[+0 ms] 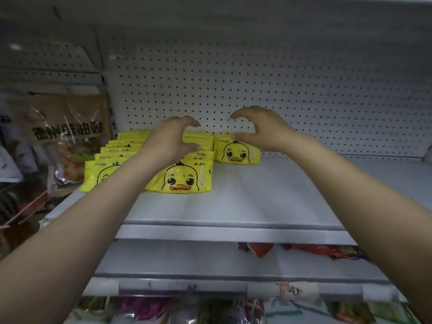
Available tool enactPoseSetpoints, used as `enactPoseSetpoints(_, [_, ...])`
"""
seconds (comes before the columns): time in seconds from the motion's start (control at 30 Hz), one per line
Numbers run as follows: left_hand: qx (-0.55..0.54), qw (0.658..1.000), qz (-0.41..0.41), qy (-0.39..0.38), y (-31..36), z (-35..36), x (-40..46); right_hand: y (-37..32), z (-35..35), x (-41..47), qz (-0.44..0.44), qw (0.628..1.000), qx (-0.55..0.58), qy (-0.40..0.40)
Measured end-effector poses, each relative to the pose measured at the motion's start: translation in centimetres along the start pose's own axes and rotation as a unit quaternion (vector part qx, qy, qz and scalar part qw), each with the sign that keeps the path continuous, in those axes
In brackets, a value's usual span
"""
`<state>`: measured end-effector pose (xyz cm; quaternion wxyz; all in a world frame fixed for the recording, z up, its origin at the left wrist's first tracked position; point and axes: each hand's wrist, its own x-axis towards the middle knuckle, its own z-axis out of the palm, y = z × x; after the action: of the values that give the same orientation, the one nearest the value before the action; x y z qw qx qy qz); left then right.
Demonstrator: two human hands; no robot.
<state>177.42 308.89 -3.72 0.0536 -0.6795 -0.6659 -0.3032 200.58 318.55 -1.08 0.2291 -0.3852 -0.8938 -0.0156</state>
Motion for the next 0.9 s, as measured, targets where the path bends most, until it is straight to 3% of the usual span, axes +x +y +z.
enactPoseSetpoints(0.13, [0.018, 1.0, 0.01, 0.023, 1.5, -2.5, -5.8, -3.0, -1.6, -5.2, -0.08, 0.997, 0.008, 0.005])
enactPoseSetpoints(0.33, [0.061, 0.997, 0.01, 0.047, 4.6, -4.4, -15.4, -7.0, -1.1, -11.5, -0.134, 0.991, 0.018, -0.012])
enactPoseSetpoints(0.67, [0.167, 0.978, -0.106, 0.067, 5.2, -10.0, -30.0, -17.1, 1.3, -17.6, -0.222, 0.972, 0.075, -0.03])
enactPoseSetpoints(0.9, [0.219, 0.957, -0.179, 0.063, 2.0, -14.7, -36.3, -26.0, 2.7, -17.6, -0.28, 0.951, 0.124, -0.04])
